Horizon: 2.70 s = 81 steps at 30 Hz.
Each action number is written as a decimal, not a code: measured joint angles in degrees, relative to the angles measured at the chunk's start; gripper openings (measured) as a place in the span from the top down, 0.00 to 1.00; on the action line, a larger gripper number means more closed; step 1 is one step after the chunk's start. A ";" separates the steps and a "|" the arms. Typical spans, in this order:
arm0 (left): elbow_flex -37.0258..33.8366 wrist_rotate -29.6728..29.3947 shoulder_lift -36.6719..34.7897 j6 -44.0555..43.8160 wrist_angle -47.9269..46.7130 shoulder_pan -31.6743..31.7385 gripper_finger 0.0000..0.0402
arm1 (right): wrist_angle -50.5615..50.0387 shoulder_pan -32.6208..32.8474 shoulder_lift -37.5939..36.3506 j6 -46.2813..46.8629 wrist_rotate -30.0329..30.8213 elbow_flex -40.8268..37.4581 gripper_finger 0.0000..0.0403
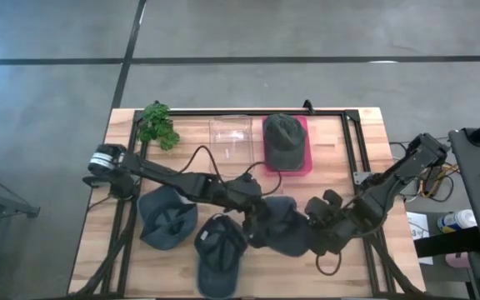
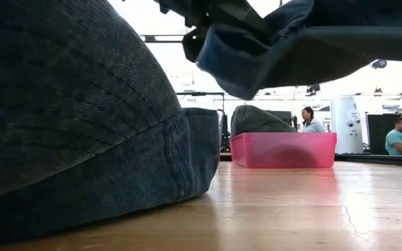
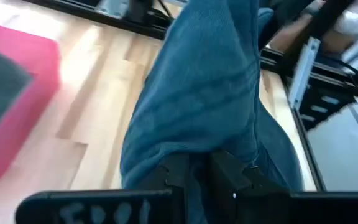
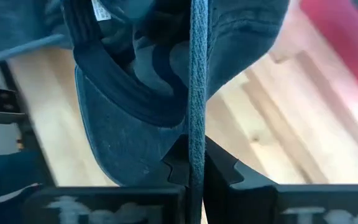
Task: Pick & Place hat
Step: Put the right blue cap into the transparent bin
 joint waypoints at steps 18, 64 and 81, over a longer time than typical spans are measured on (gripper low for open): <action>3.78 -1.31 2.51 5.74 -7.86 0.56 0.90 | 11.43 -5.77 0.64 -5.25 4.20 0.00 0.97; 20.96 -17.12 -3.94 21.04 -41.94 -2.80 0.90 | 16.58 -6.57 0.24 -18.96 17.92 -0.13 0.97; 19.14 -16.46 -0.46 20.66 -46.93 -2.41 0.90 | 22.12 -9.43 0.24 -25.03 15.68 0.11 0.97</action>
